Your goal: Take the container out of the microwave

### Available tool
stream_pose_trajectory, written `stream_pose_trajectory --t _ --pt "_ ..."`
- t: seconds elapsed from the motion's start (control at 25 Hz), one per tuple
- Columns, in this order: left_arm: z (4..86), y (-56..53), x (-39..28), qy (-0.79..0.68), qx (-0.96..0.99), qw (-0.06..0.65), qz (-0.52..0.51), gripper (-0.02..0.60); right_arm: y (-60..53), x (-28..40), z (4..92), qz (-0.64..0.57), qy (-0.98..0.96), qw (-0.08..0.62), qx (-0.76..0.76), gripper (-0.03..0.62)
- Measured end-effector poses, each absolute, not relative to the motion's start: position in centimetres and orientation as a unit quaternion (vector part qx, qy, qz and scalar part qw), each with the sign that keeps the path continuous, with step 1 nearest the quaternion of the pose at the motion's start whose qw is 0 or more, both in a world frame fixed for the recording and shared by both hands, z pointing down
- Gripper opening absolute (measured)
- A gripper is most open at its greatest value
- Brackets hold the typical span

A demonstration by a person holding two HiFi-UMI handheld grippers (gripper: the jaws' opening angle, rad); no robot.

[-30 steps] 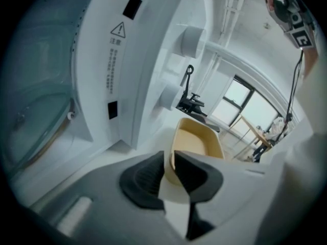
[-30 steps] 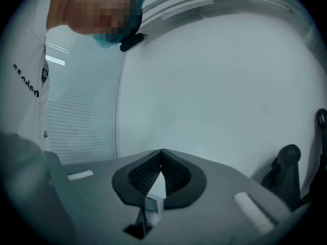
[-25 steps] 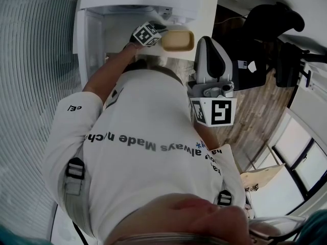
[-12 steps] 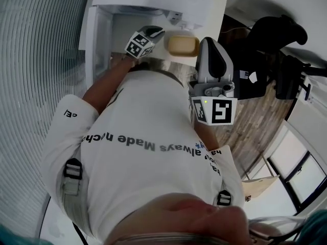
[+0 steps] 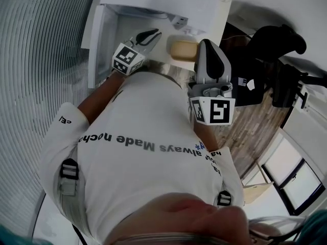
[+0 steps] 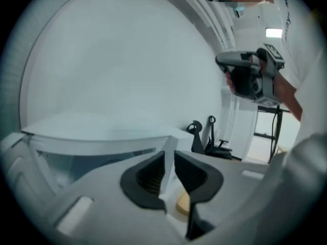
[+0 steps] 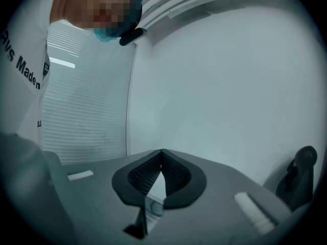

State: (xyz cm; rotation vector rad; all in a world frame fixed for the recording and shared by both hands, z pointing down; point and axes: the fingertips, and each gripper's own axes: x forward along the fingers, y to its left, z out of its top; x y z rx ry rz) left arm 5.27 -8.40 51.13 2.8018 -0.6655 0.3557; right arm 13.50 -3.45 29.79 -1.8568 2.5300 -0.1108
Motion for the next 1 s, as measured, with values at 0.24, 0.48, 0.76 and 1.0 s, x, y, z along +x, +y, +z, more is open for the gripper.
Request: stream_pose_trajectory --t 0.24,0.48,0.76,1.0 --pt "41.7 -8.0 5.4 -0.240 0.967 0.068 0.053 0.061 -3.6 12.5 29.6 -0.031 0.810 -0.005 -0.585 0.000" --pt "34.5 -7.3 5.6 -0.245 0.968 0.050 0.000 0.061 -3.6 11.7 29.5 -0.027 0.813 -0.006 -0.582 0.000" --pt "29.5 -6.3 5.7 -0.246 0.969 0.024 -0.004 0.061 -3.2 11.1 28.7 -0.022 0.815 -0.006 -0.579 0.000" --pt "27.9 -6.1 5.2 -0.258 0.966 0.017 -0.013 0.061 -3.0 11.1 27.5 -0.015 0.816 -0.004 -0.578 0.000"
